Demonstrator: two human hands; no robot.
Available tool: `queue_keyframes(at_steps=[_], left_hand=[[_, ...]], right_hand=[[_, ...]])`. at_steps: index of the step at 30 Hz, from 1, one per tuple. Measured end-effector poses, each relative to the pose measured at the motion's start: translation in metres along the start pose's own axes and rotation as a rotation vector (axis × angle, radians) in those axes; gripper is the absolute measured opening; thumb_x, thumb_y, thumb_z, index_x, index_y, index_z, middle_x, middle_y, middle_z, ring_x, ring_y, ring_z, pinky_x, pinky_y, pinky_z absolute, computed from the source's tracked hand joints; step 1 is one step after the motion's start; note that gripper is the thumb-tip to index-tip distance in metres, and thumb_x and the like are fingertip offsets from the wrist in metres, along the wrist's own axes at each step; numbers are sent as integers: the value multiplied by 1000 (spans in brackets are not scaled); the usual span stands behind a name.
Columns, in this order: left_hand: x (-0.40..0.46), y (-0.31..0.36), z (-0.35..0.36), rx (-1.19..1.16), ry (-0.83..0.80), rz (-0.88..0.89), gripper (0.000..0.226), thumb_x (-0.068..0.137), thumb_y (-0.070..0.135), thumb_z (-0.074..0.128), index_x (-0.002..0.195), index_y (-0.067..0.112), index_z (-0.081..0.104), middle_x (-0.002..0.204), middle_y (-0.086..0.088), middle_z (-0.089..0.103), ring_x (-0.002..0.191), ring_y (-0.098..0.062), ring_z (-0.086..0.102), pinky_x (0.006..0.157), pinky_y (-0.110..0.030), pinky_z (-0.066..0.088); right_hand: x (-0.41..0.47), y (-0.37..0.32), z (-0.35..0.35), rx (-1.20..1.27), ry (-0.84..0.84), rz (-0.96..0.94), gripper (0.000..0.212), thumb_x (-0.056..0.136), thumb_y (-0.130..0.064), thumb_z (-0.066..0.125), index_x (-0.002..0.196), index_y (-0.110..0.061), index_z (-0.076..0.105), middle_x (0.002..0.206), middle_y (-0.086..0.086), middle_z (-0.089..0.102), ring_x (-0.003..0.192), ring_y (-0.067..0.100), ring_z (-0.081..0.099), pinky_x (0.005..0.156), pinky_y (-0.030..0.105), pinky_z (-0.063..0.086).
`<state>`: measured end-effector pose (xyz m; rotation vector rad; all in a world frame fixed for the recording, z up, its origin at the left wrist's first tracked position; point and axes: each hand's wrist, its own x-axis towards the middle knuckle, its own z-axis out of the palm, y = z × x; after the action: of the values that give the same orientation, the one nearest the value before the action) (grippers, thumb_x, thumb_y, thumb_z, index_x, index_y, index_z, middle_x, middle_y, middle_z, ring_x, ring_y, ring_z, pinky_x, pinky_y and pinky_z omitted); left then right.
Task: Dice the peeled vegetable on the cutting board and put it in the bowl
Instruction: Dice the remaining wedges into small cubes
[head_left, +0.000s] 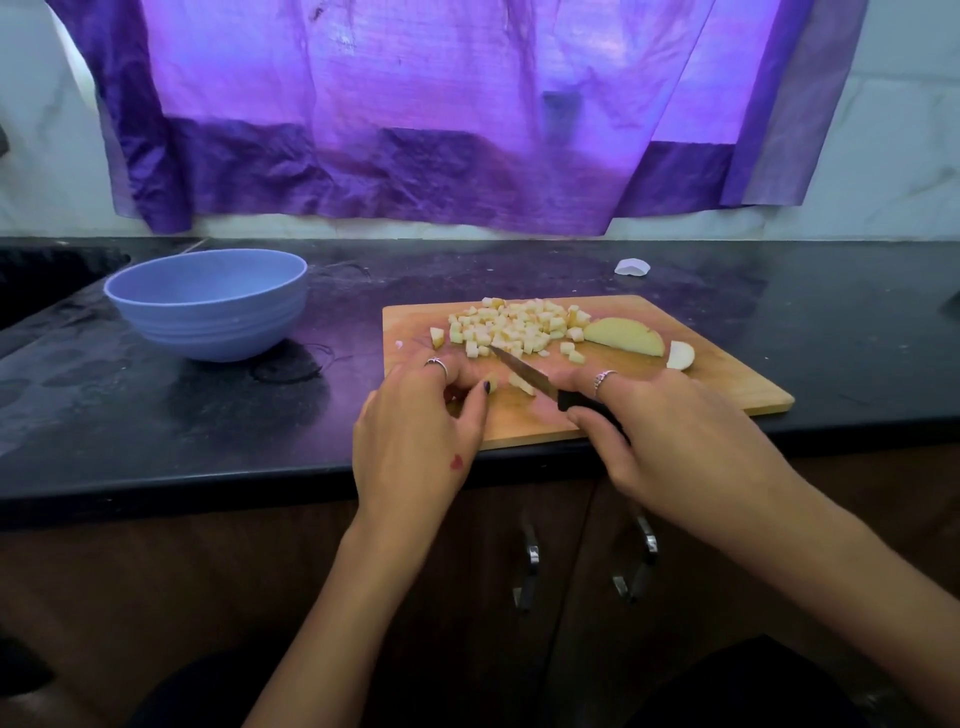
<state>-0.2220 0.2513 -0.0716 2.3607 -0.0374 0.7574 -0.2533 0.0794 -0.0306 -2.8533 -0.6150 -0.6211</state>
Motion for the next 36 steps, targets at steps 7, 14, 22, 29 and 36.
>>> queue_keyframes(at_steps=[7, 14, 22, 29, 36], left_hand=[[-4, -2, 2, -13, 42, 10, 10, 89, 33, 63, 87, 24, 68, 92, 11, 62, 81, -6, 50, 71, -27, 35], [3, -5, 6, -27, 21, -5, 7, 87, 31, 65, 90, 26, 69, 95, 11, 64, 86, -9, 56, 74, -31, 47], [2, -6, 6, -27, 20, 3, 6, 87, 31, 63, 87, 27, 68, 95, 14, 63, 87, -11, 57, 74, -37, 49], [0, -3, 5, -26, 43, -4, 4, 87, 31, 64, 85, 28, 66, 95, 13, 62, 84, -9, 56, 72, -31, 44], [1, -8, 8, 29, 55, 9, 24, 88, 37, 62, 73, 18, 62, 99, 10, 55, 87, -11, 48, 65, -28, 35]], right_hand=[[-3, -4, 13, 108, 69, -7, 37, 96, -44, 38, 133, -41, 41, 83, -3, 62, 75, 17, 58, 64, 31, 46], [10, -1, 20, 160, 40, -28, 34, 96, -36, 48, 129, -39, 49, 76, -19, 48, 56, -3, 36, 54, 16, 27], [30, -8, 16, 64, -110, -27, 32, 97, -38, 43, 129, -41, 44, 87, -9, 41, 77, 8, 35, 54, 20, 26], [13, -4, -3, 14, -159, -38, 34, 98, -42, 38, 132, -46, 37, 104, -11, 55, 100, 13, 54, 69, 28, 39], [4, -5, 0, 134, 30, 39, 36, 96, -40, 43, 131, -43, 44, 81, -13, 59, 69, 5, 51, 66, 26, 46]])
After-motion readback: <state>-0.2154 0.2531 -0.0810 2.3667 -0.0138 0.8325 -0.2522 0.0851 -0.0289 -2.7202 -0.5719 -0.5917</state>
